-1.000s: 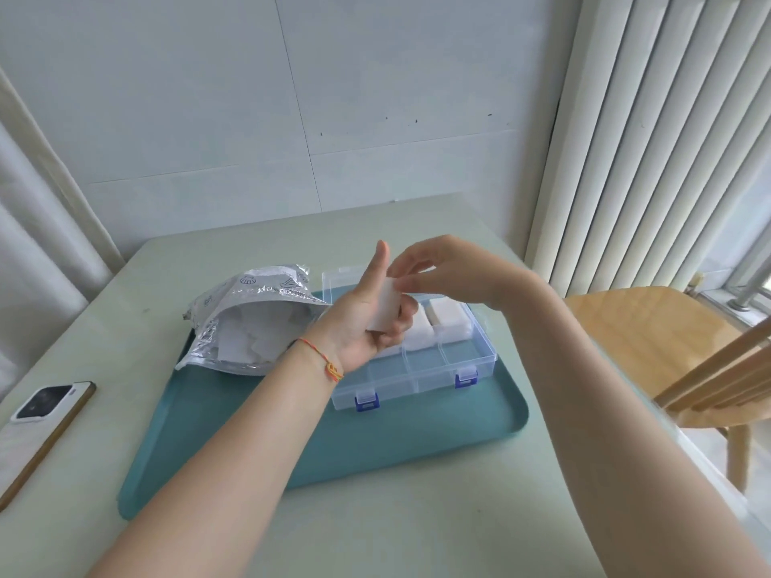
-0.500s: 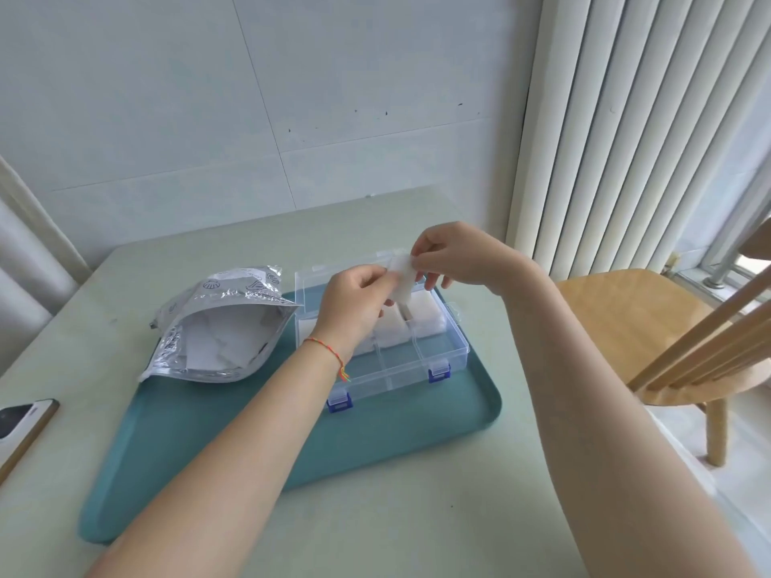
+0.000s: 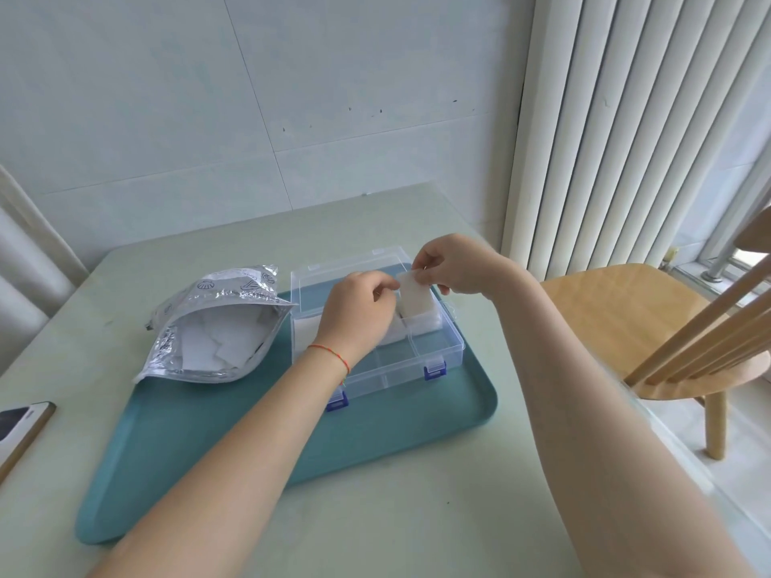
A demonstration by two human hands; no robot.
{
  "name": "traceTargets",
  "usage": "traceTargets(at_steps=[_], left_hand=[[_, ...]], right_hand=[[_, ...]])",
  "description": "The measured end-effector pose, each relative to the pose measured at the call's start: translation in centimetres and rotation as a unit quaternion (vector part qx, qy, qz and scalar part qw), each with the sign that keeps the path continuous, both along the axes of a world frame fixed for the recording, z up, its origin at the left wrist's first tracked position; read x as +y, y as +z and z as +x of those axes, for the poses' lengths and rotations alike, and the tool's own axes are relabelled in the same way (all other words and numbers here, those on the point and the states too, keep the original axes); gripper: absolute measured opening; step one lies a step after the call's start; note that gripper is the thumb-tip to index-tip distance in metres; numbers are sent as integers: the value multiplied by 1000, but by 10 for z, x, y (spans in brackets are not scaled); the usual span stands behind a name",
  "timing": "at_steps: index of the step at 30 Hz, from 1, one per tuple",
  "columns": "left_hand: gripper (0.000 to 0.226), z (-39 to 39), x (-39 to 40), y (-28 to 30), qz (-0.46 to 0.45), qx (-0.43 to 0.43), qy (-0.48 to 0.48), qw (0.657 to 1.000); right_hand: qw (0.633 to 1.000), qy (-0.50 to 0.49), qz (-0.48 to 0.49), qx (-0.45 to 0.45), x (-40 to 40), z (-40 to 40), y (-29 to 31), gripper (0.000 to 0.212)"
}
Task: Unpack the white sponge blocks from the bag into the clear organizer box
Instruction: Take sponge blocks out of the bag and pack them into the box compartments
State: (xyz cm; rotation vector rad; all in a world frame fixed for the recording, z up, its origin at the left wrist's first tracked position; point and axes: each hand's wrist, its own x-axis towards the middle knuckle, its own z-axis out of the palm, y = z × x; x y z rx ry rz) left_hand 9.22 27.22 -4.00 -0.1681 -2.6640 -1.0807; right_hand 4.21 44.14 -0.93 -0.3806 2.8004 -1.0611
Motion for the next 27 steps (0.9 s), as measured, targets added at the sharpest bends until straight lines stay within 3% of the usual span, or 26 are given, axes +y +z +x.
traceTargets(at_steps=[5,16,24,27], left_hand=[[25,1,1,-7,-40,67,-25,997],[29,2,7,-16,-196,78,-96,973],[37,-2,10,-15,-309,22,-115,944],[39,-2,12,-13,-335,15,-110,936]], right_hand=[[1000,12,17,14,-1,-2,-3,7],[993,14,111,33,-6,-9,-8,11],[984,-17,166,69,-14,-10,-12,11],[970,-16,240,40,-19,-13,-11,19]])
